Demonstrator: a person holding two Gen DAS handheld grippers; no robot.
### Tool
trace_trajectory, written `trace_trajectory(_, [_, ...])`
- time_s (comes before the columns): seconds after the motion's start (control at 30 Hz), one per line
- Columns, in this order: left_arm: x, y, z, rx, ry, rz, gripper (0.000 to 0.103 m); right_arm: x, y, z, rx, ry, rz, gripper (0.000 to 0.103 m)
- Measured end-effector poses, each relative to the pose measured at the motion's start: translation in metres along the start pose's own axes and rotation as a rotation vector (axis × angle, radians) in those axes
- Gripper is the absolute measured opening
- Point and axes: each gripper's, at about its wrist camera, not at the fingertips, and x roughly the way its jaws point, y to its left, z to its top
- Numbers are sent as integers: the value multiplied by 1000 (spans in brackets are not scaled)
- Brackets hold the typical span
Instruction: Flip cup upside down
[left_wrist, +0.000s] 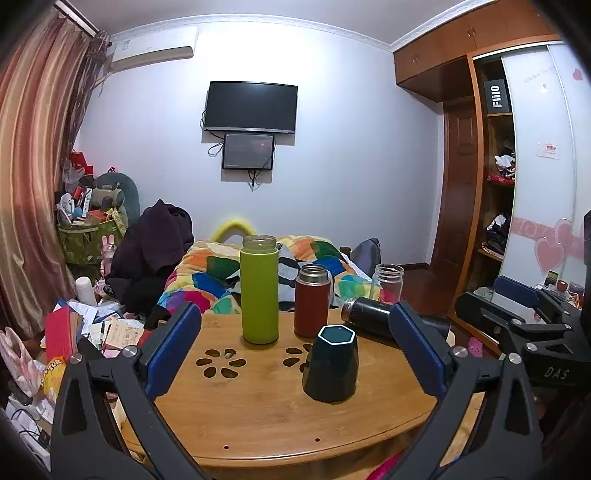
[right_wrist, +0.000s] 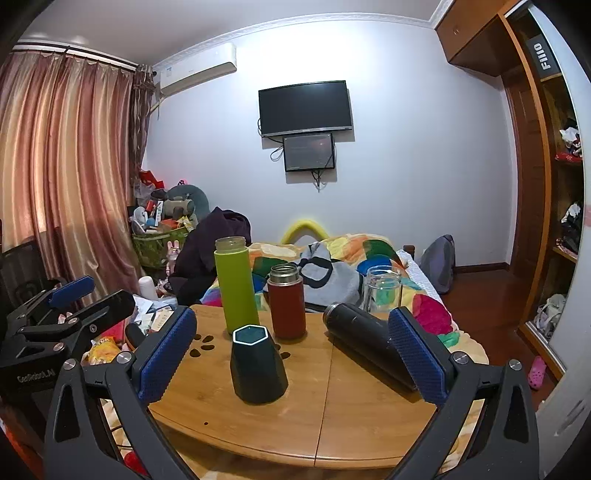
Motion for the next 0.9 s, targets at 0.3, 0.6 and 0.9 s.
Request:
trace_trajectory(0.3, [1, 2, -1, -2, 3, 15, 103, 0, 0, 0, -1, 0, 0, 103])
trace_trajectory(0.6, [1, 2, -1, 0, 2, 27, 103, -1, 0, -1, 1, -4, -6, 103])
trace_trajectory(0.9, [0, 2, -1, 0, -2, 38, 103, -3, -1, 0, 0, -9, -7, 103])
